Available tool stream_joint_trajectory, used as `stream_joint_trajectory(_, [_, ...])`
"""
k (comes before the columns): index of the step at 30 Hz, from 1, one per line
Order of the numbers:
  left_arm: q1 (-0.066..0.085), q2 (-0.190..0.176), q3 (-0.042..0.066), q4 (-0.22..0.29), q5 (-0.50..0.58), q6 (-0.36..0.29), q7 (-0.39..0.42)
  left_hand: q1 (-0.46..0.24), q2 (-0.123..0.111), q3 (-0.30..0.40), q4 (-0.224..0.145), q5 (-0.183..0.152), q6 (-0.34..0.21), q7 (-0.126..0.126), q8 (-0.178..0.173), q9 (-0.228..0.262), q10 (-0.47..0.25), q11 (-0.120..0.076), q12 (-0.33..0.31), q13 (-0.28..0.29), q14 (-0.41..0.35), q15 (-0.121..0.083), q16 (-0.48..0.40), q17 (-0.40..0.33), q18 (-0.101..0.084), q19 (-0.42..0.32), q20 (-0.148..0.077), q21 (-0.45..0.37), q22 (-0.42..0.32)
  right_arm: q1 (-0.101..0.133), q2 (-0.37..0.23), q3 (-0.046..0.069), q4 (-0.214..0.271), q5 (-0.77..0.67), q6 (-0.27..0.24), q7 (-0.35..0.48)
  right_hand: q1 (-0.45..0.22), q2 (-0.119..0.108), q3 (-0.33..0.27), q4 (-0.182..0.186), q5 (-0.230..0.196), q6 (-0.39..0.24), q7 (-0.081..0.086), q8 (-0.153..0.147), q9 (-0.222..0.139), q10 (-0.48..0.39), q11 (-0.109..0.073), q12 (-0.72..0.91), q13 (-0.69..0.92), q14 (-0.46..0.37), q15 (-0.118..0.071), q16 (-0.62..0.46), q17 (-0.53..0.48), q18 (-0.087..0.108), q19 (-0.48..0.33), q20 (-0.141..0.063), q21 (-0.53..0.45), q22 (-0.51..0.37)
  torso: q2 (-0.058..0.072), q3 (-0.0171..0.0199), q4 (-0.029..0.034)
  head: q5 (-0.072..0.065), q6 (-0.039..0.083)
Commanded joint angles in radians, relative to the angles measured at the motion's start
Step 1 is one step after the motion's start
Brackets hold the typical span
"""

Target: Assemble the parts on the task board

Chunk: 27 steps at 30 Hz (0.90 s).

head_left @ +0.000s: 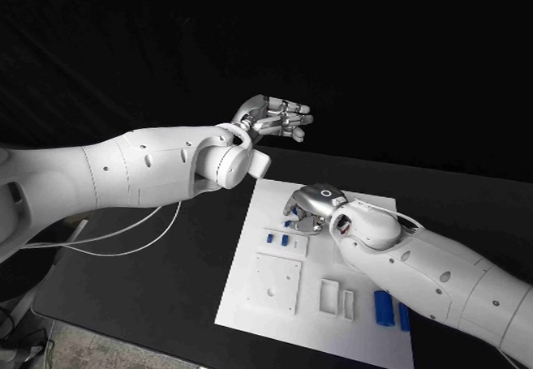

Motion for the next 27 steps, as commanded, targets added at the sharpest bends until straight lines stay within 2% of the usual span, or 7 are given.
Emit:
stream_joint_trajectory(1, [0.005,0.001,0.001,0.006,0.004,0.018,0.002,0.001,0.005,-0.009,0.001,0.001,-0.011,0.0,0.006,0.001,-0.01,0.0,-0.004,0.0,0.002,0.008,-0.006,-0.002,0.011,0.002,0.002,-0.005,0.002,-0.003,0.003,0.0,-0.006,0.001,0.035,0.011,-0.006,0.001,0.006,0.0,0.007,0.012,0.0,-0.004,0.0,-0.006,0.001,0.007,0.001,-0.006,-0.002,0.006,0.003,0.0,-0.001,0.007,-0.004,0.003,0.003,-0.0014,0.0017,-0.001,-0.004])
stream_joint_trajectory(9, [0.009,-0.001,0.001,0.013,0.004,0.022,-0.003,0.001,0.005,-0.009,0.001,0.001,-0.011,0.0,0.006,0.001,-0.01,0.0,-0.004,0.0,0.002,0.008,-0.006,-0.002,0.011,0.002,0.002,-0.005,0.002,-0.008,0.003,0.0,-0.014,0.0,0.055,0.012,-0.007,-0.002,0.007,0.0,0.016,0.015,-0.001,-0.004,0.0,-0.009,0.001,0.01,0.002,-0.007,-0.002,0.01,0.005,0.0,-0.002,0.007,-0.005,0.01,0.003,0.0005,0.0004,0.0,-0.005])
stream_joint_trajectory(18, [0.011,-0.002,0.001,0.016,0.004,0.024,-0.006,0.001,0.005,-0.01,0.002,0.001,-0.014,0.0,0.006,0.001,-0.012,0.0,-0.004,0.0,0.002,0.008,-0.006,-0.002,0.011,0.001,0.003,-0.005,0.001,-0.011,0.006,0.0,-0.019,-0.004,0.064,0.01,-0.007,0.005,0.011,0.001,0.012,0.019,-0.002,-0.004,0.0,-0.01,0.001,0.012,0.002,-0.008,-0.002,0.012,0.006,0.0,-0.002,0.007,-0.007,0.015,0.003,0.0007,0.0009,-0.003,-0.004])
stream_joint_trajectory(24, [0.012,-0.002,0.001,0.017,0.004,0.025,-0.007,0.001,0.005,-0.01,0.002,0.001,-0.014,0.0,0.006,0.001,-0.012,0.0,-0.004,0.0,0.002,0.008,-0.006,-0.002,0.011,0.001,0.003,-0.005,0.001,-0.013,0.009,0.0,-0.023,-0.005,0.059,0.006,-0.016,0.021,0.02,0.003,-0.002,0.038,-0.007,-0.003,0.001,-0.011,-0.001,0.014,0.002,-0.007,-0.003,0.016,0.007,0.0,-0.001,0.007,-0.009,0.02,0.004,-0.0005,0.0006,-0.004,-0.004])
stream_joint_trajectory(27, [0.012,-0.002,0.001,0.018,0.004,0.025,-0.008,0.001,0.005,-0.01,0.002,0.001,-0.014,0.0,0.006,0.001,-0.012,0.0,-0.004,0.0,0.002,0.008,-0.006,-0.002,0.011,0.001,0.003,-0.005,0.001,-0.013,0.011,0.0,-0.023,-0.009,0.051,0.0,-0.013,0.036,0.031,0.002,-0.033,0.069,-0.014,-0.002,0.003,-0.01,-0.005,0.014,0.001,-0.006,-0.005,0.018,0.009,-0.002,0.0,0.004,-0.009,0.023,0.003,-0.0007,0.0013,-0.005,-0.004])
